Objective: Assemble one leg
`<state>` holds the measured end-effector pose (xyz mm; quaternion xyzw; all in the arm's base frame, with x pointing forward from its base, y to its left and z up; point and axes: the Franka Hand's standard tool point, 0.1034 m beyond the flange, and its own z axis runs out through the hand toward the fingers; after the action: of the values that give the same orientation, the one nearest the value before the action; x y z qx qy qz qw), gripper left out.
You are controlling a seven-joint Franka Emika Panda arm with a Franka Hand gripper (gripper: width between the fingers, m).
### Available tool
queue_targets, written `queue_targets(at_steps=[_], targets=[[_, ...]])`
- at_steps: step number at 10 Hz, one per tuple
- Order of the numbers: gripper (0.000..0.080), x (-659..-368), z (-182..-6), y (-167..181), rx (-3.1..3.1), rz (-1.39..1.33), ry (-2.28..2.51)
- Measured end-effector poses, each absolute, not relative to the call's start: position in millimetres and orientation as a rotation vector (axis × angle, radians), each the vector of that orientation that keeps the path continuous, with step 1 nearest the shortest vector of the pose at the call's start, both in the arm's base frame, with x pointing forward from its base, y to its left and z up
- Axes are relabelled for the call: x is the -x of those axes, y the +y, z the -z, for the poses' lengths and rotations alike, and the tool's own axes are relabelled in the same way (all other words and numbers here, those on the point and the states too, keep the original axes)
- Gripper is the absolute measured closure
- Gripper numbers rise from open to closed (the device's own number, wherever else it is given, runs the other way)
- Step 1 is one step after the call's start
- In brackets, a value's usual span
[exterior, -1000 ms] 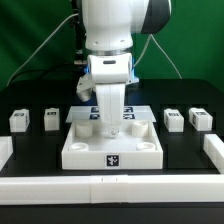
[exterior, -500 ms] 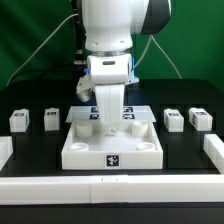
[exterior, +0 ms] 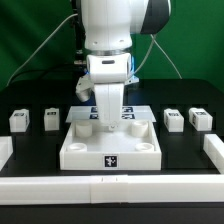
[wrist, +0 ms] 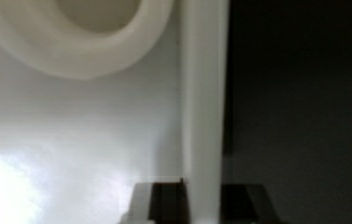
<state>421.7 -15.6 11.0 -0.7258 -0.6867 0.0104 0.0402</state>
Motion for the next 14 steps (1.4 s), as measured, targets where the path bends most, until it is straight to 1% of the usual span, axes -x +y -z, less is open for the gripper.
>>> queue_targets(at_steps=[6,12,14], targets=[[0.0736,-425.1,-11.0,-13.2,2.205,-0.025,-2.126],[0.0736,-468.7,-10.1,50.8,2.226,0.065,-2.125],[0.0736,-478.9,-10.0,57.6,2.248,0.084,-2.11]])
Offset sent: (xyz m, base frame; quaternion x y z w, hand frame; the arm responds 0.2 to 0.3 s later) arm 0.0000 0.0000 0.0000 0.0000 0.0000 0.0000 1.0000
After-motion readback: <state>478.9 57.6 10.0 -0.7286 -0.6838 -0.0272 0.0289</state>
